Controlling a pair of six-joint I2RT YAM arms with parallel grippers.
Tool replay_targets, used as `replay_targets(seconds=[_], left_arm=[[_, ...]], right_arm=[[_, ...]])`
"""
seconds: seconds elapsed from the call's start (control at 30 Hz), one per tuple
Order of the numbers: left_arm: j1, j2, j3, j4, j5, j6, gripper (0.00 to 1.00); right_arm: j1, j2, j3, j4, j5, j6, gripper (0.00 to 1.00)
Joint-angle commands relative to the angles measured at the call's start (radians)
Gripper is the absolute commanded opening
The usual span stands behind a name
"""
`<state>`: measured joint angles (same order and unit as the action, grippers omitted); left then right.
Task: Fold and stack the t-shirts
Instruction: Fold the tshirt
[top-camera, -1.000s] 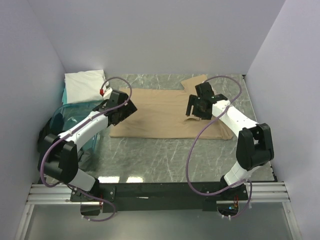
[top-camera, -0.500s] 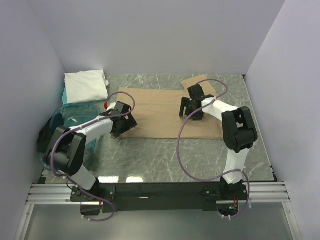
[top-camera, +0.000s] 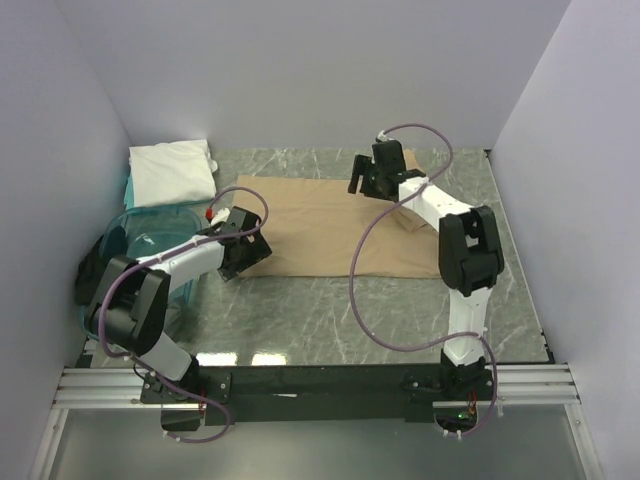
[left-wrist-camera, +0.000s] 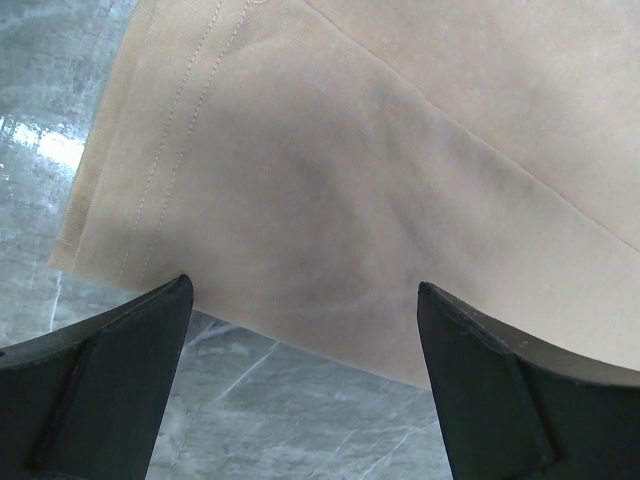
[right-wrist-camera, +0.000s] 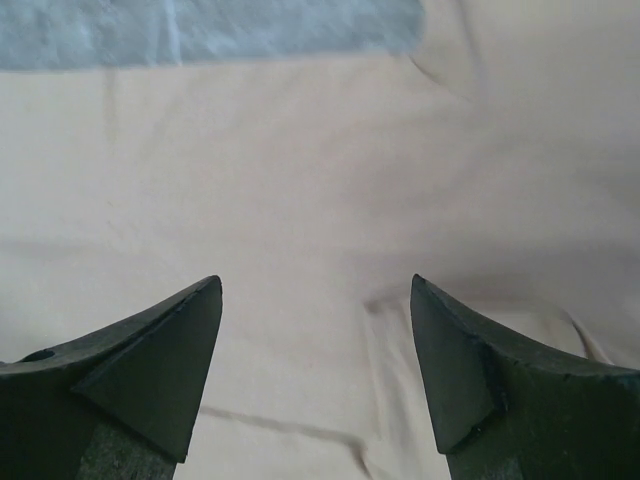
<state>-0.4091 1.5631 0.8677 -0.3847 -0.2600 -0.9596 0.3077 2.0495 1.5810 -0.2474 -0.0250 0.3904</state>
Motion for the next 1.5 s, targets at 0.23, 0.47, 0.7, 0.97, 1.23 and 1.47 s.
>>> replay_targets(seconds=[0.23,0.47,0.7,0.97,1.23,1.47], left_arm=[[-0.007,-0.017,0.024,-0.029,-0.025,0.009,0.99],[-0.01,0.011,0.016,-0.014,-0.01,0.009,1.0],[-0.01,-0.023,-0.007,-0.026,-0.041,0.007,0.99],[-0.01,-0.061,-0.042,-0.014,-0.024,0.004,0.99],[-0.016,-0.112,0.025,-0.031,0.001,0.042,1.0],[-0.016,-0.123,0.096,-0.017,-0.015,0.073,1.0]], right_arm=[[-0.018,-0.29,-0.387,-0.026,0.163,0.005,0.82],[-0.082,-0.155,-0.299,-0.042,0.145,0.01,0.82],[-0.165,0.105,0.101,-0.24,0.152,0.019,0.8],[-0.17,0.101,0.369,-0.34,0.307,-0.084,0.8],[-0.133,-0.342,-0.298,-0.175,0.151,0.077,0.8],[-0.136,-0.497,-0.55,-0.178,0.198,0.12,0.81]])
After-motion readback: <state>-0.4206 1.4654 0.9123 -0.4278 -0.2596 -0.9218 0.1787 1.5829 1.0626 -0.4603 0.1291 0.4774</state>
